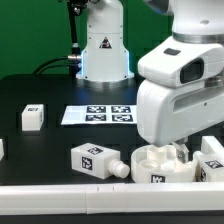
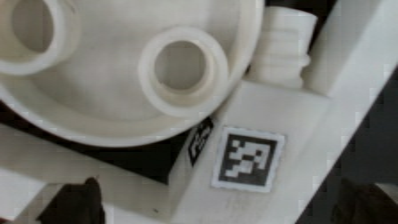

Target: Assemble stool

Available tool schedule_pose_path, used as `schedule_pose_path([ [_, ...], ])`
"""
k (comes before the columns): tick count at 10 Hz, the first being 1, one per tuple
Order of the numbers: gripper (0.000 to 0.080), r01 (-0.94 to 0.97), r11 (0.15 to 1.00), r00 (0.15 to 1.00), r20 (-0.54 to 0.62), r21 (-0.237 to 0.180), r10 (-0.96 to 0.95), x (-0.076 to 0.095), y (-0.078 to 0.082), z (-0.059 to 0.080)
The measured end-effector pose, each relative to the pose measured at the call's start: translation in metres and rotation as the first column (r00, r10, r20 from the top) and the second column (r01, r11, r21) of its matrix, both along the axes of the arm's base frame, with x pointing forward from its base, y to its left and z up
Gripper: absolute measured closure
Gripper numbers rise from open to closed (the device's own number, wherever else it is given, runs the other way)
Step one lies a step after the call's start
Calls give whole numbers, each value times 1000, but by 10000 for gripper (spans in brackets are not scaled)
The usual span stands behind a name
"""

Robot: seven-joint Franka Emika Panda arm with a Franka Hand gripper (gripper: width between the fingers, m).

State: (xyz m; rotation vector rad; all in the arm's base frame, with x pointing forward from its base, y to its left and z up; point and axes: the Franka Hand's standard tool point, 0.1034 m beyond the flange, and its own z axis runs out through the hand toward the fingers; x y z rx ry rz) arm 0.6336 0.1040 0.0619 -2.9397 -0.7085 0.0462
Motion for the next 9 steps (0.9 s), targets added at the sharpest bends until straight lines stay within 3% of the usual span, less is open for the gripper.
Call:
schedule_pose_path([
  [3,150,13,1000,1000,-6,2,-13,-1,0,-3],
  [5,150,153,988,988,-38,10,-152,-1,2,-17],
  [9,150,173,985,985,-6,20,-173,5,9,-38],
])
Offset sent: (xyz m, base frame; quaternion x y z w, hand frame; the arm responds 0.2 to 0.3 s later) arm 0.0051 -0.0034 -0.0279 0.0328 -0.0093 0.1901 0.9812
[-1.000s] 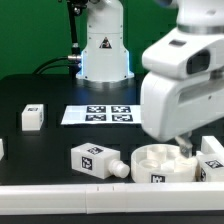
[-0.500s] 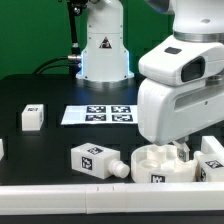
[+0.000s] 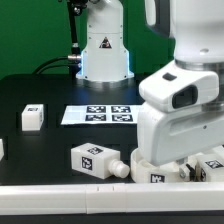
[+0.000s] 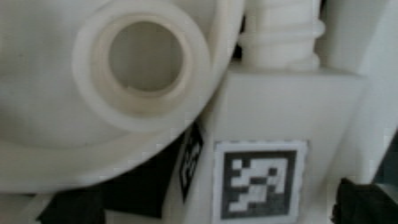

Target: Assemble stool

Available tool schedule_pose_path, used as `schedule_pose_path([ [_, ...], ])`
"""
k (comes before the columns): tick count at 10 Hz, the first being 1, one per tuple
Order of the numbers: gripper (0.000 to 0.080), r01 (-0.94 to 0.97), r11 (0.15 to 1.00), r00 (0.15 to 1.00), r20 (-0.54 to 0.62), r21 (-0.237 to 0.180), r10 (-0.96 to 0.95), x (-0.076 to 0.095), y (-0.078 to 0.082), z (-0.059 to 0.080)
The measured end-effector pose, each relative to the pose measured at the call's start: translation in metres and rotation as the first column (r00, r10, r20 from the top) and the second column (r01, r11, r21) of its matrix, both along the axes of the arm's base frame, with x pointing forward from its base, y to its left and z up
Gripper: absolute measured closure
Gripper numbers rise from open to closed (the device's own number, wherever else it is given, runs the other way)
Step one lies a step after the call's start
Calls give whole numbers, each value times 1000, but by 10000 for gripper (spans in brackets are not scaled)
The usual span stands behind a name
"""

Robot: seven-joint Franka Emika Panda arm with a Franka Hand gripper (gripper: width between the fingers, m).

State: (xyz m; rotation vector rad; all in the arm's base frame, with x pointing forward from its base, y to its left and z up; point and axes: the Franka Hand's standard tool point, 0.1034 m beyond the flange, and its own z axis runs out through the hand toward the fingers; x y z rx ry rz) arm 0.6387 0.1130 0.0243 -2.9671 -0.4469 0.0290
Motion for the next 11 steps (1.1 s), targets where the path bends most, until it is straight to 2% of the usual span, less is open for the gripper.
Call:
schedule_pose_path([
  [2,150,1,1000,1000,15,4,-1,3,3,0],
  [5,150,-46,998,998,37,34,45,3,-5,-1],
  [8,150,-63,997,997,38,34,62,2,-9,-1],
  [11,150,-90,995,995,39,31,89,0,-24,-4],
])
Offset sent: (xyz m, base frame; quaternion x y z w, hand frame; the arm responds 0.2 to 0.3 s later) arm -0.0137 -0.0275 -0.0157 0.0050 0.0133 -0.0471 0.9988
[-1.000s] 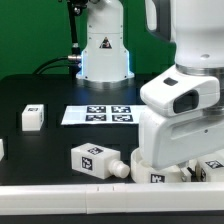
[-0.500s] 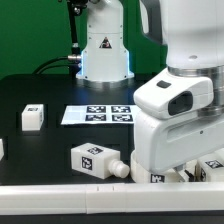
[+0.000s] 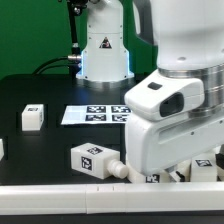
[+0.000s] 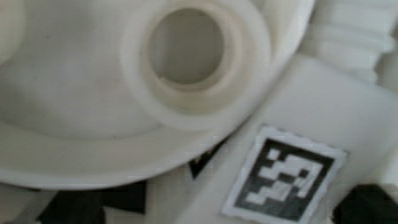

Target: Assemble stool

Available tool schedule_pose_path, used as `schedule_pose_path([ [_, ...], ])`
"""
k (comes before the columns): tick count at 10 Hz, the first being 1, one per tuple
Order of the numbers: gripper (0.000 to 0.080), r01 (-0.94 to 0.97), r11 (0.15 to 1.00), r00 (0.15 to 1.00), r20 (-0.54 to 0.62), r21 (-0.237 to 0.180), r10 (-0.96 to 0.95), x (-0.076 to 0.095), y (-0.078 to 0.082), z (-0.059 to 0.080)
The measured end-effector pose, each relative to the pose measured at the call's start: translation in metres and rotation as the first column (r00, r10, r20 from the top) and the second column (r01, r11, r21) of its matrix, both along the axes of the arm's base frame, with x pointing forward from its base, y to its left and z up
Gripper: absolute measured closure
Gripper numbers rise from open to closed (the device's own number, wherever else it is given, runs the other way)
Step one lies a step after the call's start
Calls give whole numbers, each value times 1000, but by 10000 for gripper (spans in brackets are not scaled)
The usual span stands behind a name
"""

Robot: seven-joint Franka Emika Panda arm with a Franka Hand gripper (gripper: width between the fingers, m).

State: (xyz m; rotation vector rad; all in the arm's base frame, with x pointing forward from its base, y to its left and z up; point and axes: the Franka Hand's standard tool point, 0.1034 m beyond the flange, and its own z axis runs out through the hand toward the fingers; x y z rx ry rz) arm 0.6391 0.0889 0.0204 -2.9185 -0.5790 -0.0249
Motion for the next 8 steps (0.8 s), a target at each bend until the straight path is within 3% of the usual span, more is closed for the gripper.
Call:
schedule_pose_path([
  [3,150,5,1000,1000,-3,-1,-5,-2,-7,-4],
  [8,150,37,999,999,-17,-7,-37,-13,1,-14],
])
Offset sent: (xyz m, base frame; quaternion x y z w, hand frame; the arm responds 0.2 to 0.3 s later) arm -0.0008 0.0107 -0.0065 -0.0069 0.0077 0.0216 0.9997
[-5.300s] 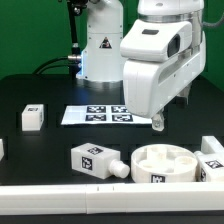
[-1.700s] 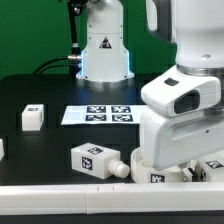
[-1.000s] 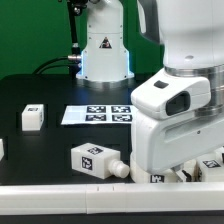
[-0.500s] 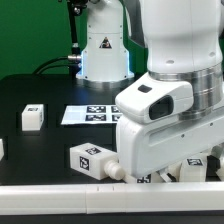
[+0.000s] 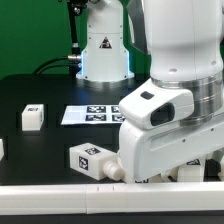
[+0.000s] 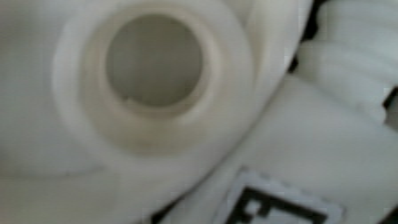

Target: Assemble stool

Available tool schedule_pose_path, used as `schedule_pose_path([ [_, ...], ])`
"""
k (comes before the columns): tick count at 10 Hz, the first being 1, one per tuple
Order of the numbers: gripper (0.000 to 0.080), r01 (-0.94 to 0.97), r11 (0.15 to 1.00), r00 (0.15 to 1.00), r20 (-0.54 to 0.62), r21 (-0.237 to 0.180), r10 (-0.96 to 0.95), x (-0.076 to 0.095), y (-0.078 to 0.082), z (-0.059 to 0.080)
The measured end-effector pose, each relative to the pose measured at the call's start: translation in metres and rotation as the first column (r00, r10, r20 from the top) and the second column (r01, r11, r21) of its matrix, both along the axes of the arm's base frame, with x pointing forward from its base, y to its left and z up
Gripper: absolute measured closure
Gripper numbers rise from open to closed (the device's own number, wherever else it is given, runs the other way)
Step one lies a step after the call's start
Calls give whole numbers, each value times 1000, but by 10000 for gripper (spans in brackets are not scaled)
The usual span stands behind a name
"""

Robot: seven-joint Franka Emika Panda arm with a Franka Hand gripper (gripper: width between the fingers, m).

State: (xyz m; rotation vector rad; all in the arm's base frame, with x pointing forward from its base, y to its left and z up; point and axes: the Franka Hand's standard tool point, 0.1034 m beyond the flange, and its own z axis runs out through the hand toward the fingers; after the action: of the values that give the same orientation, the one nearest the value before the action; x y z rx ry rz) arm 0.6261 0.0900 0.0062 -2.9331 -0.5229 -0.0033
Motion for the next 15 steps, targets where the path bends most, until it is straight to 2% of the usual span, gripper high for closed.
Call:
schedule_pose_path([
  [4,150,12,1000,1000,11,-9,-12,-5,0,1],
  [6,408,12,1000,1000,11,-9,-12,-5,0,1],
  [7,408,12,1000,1000,11,-9,-12,-5,0,1],
  [8,486,12,1000,1000,11,-9,-12,-5,0,1],
  [9,486,12,1000,1000,11,-8,-12,-5,0,1],
  [10,486,7,1000,1000,-13,-6,-7,-3,1,13],
  [11,486,2,1000,1000,-15,-5,-3,0,-1,35],
  [12,486,-1,1000,1000,-7,-9,1,-7,-3,55],
  [14,486,-17,999,1000,5,-27,18,-49,2,82],
  [15,485,-21,999,1000,9,-29,22,-55,3,85],
])
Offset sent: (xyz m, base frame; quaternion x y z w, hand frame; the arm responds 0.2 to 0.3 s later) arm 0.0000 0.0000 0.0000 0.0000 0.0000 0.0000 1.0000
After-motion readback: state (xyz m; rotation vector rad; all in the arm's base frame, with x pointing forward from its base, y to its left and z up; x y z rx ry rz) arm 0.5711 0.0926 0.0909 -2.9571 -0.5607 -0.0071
